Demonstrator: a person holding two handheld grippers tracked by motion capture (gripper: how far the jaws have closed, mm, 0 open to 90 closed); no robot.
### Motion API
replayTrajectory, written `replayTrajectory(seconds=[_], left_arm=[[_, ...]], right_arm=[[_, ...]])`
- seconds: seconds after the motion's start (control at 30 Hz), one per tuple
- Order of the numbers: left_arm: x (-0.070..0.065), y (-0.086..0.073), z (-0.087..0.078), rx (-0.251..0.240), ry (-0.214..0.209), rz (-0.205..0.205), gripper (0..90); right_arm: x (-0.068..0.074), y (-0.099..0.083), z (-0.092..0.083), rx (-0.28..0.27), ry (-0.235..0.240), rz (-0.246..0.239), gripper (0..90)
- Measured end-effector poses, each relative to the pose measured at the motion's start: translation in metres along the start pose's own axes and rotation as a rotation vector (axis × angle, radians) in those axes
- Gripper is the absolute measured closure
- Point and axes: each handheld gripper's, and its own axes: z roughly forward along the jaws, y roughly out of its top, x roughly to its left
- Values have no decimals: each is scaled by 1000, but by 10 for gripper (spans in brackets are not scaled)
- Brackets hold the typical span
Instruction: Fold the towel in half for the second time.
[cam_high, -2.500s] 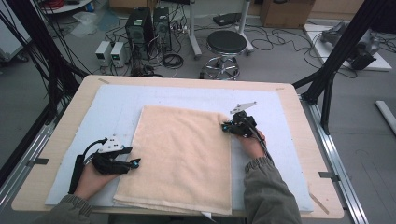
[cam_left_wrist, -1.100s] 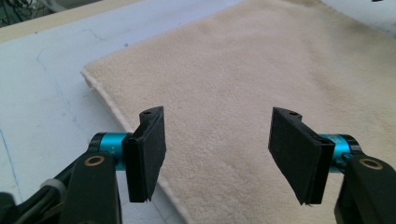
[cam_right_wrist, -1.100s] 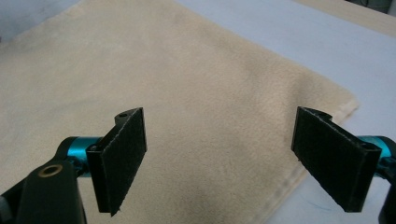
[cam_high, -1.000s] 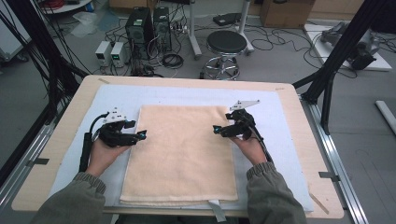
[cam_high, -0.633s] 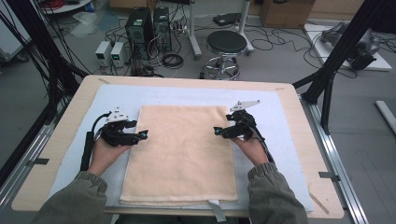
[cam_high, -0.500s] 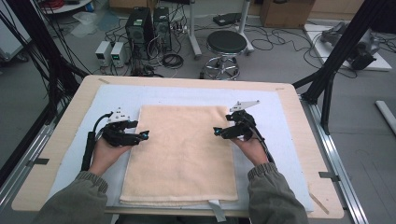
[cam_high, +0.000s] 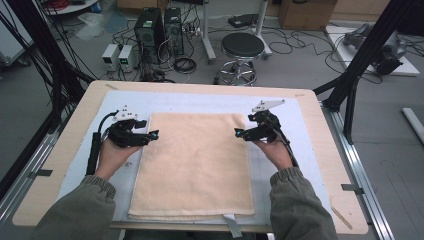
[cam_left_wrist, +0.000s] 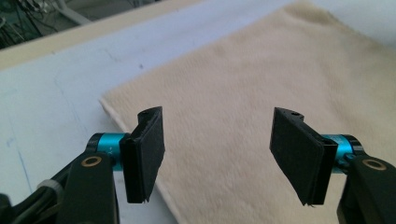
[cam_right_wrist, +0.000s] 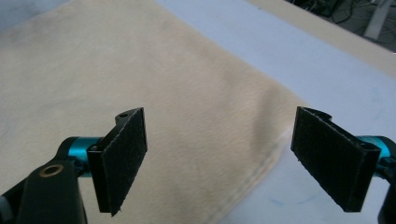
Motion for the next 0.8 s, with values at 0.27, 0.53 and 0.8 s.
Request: replayTrajectory(seconds=[0.27,0.53,0.8], left_arm=[[22,3,32,34,57,-31,374],[39,-15,52,67,151,-107,361],[46,-31,65,142,173,-159,407]], right_arm=[[-26,-5,21,65,-33,51,184],[-34,-19,42,91,-51,89,211],[-36,-28,58,127,-47,137,251]])
